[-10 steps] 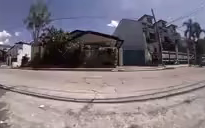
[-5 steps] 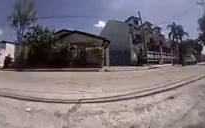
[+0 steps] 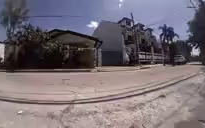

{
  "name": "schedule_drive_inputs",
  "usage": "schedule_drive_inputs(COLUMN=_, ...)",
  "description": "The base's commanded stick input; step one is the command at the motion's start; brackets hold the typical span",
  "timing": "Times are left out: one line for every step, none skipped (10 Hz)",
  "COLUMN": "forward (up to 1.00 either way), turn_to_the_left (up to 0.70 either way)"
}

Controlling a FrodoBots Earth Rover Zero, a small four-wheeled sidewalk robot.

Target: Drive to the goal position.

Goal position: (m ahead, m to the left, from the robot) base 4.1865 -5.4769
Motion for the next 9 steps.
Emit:
schedule_drive_inputs(forward=0.00, turn_to_the_left=-0.45)
schedule_drive_inputs(forward=0.63, turn_to_the_left=-0.29)
schedule_drive_inputs(forward=0.70, turn_to_the_left=-0.04)
schedule_drive_inputs(forward=0.70, turn_to_the_left=0.00)
schedule_drive_inputs(forward=0.70, turn_to_the_left=0.00)
schedule_drive_inputs(forward=0.70, turn_to_the_left=0.00)
schedule_drive_inputs(forward=0.70, turn_to_the_left=0.00)
schedule_drive_inputs(forward=0.70, turn_to_the_left=0.00)
schedule_drive_inputs(forward=0.70, turn_to_the_left=0.00)
